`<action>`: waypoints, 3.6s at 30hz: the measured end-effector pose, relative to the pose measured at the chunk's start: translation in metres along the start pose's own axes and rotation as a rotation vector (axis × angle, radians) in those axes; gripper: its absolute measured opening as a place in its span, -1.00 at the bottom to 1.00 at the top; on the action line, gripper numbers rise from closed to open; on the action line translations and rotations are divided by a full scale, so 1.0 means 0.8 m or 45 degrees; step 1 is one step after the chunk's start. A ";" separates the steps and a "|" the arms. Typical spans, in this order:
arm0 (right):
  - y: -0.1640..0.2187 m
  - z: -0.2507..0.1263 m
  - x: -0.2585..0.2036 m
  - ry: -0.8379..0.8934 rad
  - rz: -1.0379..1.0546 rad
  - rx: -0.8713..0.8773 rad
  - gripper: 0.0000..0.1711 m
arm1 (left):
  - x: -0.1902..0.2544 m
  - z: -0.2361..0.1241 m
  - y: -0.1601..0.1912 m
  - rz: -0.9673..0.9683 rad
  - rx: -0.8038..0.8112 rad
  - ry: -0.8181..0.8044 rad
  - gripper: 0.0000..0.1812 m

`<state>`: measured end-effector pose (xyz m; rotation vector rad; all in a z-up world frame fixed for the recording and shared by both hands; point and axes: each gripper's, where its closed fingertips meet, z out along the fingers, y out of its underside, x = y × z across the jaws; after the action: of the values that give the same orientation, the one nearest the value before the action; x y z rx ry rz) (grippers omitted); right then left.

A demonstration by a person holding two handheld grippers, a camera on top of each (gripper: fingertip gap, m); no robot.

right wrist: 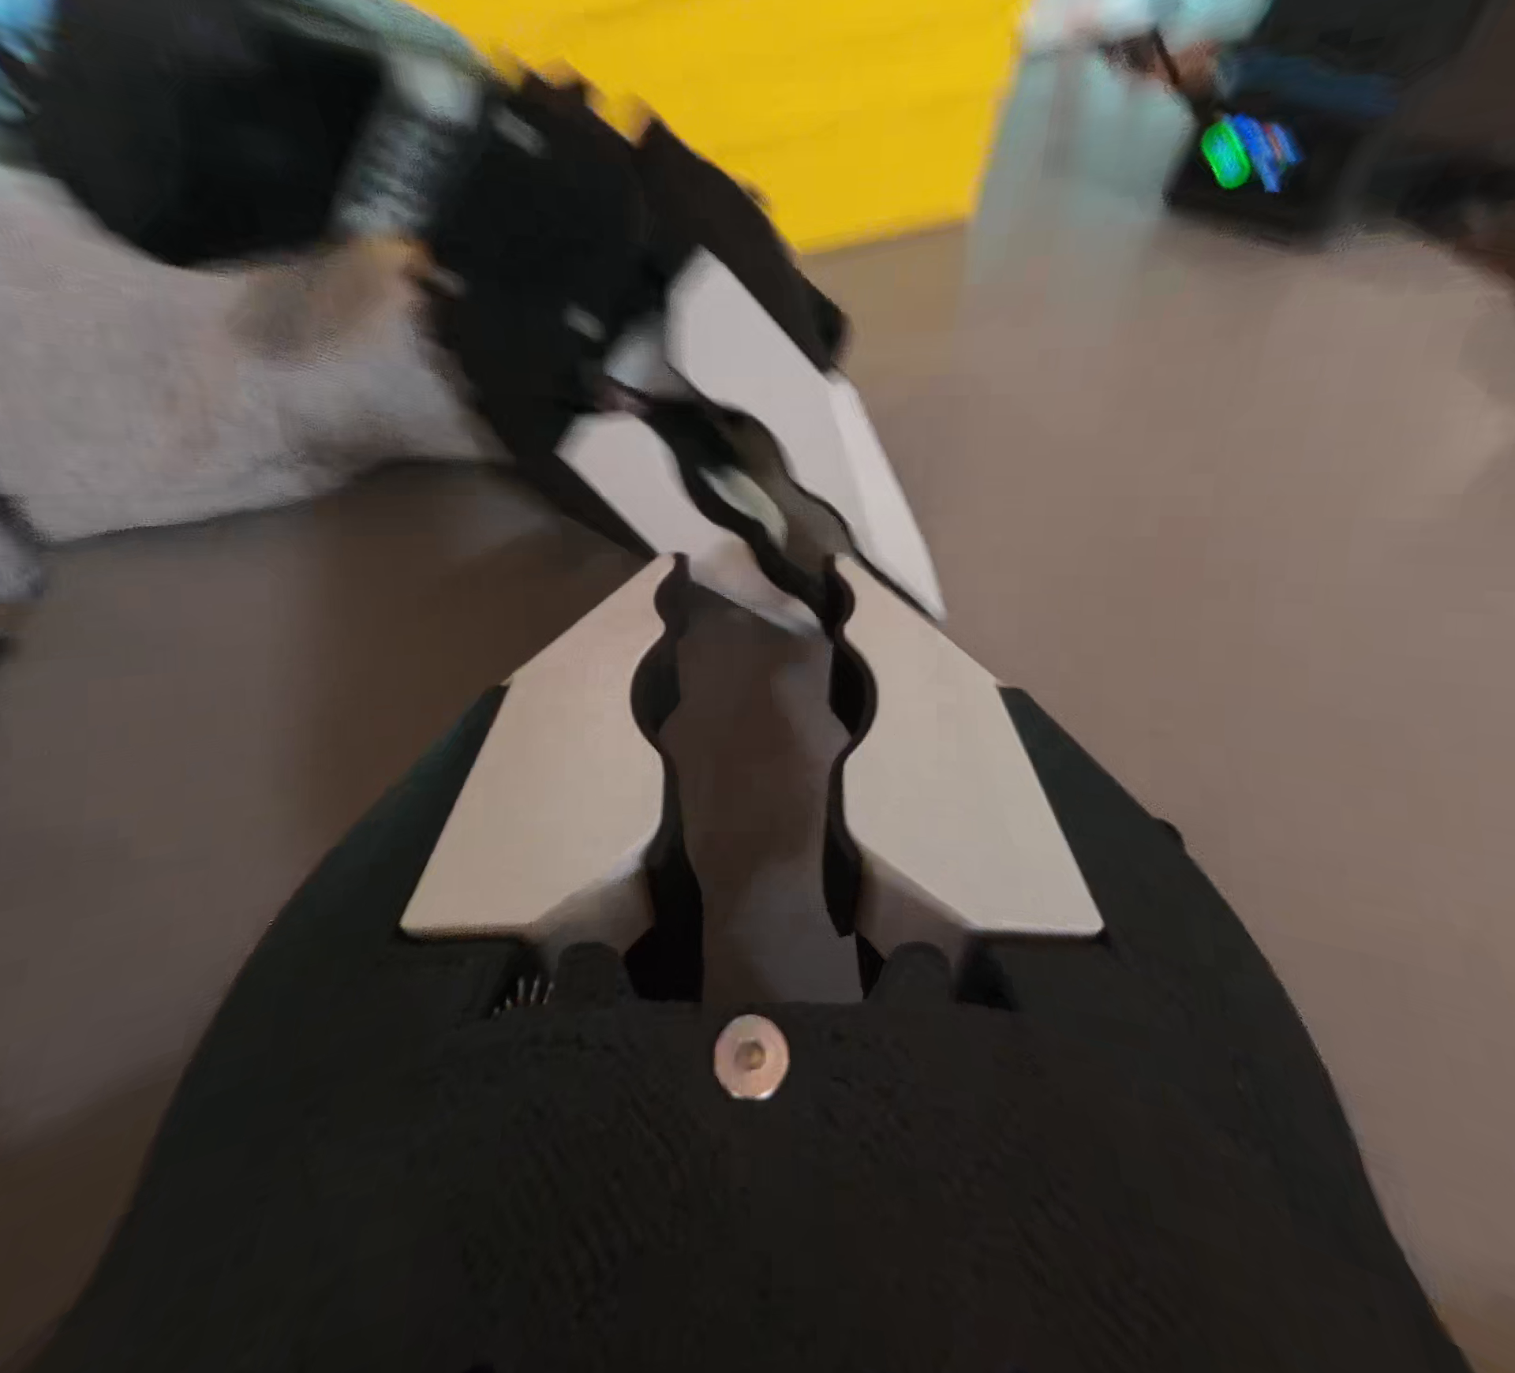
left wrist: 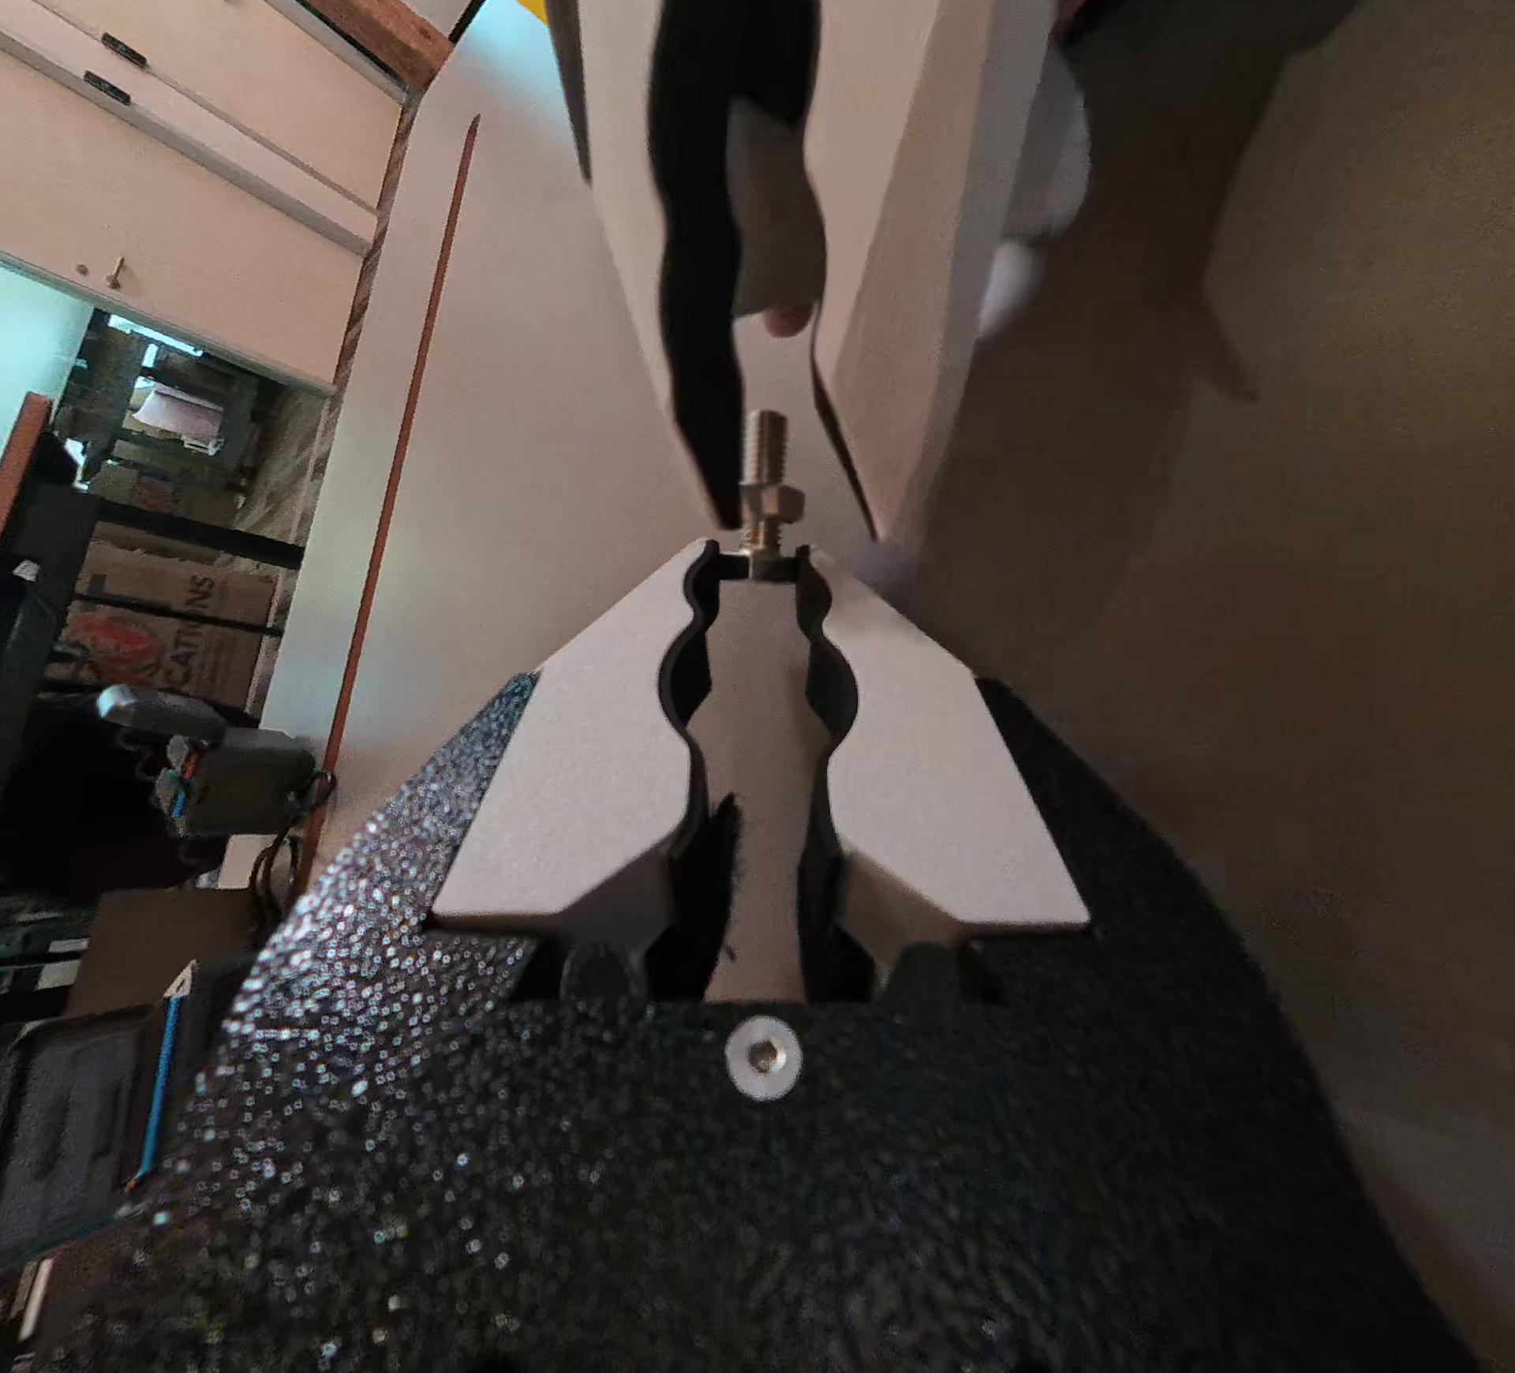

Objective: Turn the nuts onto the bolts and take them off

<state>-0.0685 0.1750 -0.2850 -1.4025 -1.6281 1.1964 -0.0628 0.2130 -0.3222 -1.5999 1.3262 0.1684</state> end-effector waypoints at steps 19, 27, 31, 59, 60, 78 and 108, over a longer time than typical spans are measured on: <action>0.021 -0.011 0.032 0.147 0.184 -0.088 -0.31 | -0.004 -0.001 -0.002 -0.089 0.054 0.027 -0.82; -0.031 0.004 -0.032 -0.097 -0.118 0.138 -0.50 | -0.004 0.001 -0.001 -0.087 0.046 0.030 -0.82; -0.003 -0.007 0.013 0.154 -0.038 -0.063 -0.41 | -0.004 0.001 -0.002 -0.078 0.044 0.027 -0.81; 0.016 -0.004 0.020 0.223 -0.135 -0.186 -0.32 | -0.004 0.005 -0.001 -0.073 0.027 0.023 -0.81; 0.031 -0.007 0.029 0.252 -0.097 -0.256 -0.30 | -0.004 0.006 -0.001 -0.076 0.027 0.024 -0.81; 0.041 -0.018 0.035 0.206 0.103 -0.225 -0.31 | -0.003 0.007 0.000 -0.072 0.019 0.025 -0.81; 0.054 -0.012 0.021 0.157 0.120 -0.342 -0.28 | -0.003 0.007 0.001 -0.060 0.000 0.023 -0.81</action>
<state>-0.0474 0.1932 -0.3233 -1.7010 -1.6983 0.9467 -0.0619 0.2192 -0.3239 -1.6349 1.3011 0.1255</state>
